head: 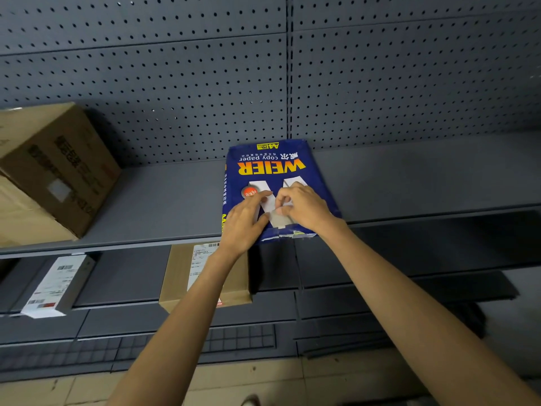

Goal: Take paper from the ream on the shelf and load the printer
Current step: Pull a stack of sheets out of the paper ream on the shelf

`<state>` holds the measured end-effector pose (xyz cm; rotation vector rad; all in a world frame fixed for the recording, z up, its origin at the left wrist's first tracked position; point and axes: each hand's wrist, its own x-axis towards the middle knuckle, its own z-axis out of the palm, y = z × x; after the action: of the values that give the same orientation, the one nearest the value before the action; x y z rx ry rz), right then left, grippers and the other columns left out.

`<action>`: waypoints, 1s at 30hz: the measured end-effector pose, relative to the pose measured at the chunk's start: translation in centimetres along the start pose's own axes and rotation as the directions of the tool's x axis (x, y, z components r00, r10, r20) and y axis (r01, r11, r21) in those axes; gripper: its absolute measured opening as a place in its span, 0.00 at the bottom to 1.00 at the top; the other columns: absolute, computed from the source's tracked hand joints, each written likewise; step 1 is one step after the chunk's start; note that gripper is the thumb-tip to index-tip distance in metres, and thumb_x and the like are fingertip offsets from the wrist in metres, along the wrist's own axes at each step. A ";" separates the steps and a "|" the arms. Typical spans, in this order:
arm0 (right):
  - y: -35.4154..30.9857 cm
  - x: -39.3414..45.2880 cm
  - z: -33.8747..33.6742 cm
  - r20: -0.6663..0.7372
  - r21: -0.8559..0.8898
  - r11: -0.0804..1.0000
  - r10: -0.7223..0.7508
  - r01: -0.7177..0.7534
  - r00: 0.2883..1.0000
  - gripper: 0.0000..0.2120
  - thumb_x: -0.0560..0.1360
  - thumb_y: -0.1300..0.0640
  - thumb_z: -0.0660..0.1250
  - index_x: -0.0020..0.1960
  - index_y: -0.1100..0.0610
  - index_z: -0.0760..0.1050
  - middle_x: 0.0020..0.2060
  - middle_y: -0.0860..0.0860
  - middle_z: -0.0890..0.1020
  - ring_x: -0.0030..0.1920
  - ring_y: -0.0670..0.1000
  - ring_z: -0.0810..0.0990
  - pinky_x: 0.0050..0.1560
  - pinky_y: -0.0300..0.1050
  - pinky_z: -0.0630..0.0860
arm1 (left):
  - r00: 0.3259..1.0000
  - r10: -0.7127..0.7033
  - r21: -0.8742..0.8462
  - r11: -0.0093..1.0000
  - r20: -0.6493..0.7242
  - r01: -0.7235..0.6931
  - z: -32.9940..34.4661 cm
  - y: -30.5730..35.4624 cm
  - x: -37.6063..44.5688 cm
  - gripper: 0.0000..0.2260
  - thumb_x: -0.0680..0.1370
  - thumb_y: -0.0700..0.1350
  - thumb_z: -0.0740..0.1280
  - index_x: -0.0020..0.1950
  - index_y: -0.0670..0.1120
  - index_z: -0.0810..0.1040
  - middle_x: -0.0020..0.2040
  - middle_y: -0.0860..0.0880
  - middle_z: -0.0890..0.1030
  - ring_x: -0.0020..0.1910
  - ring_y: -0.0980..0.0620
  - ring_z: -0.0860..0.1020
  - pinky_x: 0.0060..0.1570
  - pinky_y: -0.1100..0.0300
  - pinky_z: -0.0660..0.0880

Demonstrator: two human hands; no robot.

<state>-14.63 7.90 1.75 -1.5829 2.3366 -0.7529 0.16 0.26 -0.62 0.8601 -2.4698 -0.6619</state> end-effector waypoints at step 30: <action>-1.9 -5.4 -2.3 0.004 -0.171 0.983 -0.073 0.072 0.997 0.06 0.74 0.62 0.72 0.40 0.55 0.78 0.56 0.50 0.78 0.56 0.52 0.76 0.45 0.47 0.73 | 0.999 -0.001 -0.066 0.998 0.040 0.004 -0.5 0.7 -2.8 0.17 0.82 0.40 0.62 0.71 0.47 0.70 0.65 0.46 0.78 0.64 0.47 0.74 0.59 0.50 0.76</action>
<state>-12.07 12.92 4.16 -1.7459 2.4135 -0.5823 2.13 2.44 -0.55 0.8329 -2.4677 -0.7638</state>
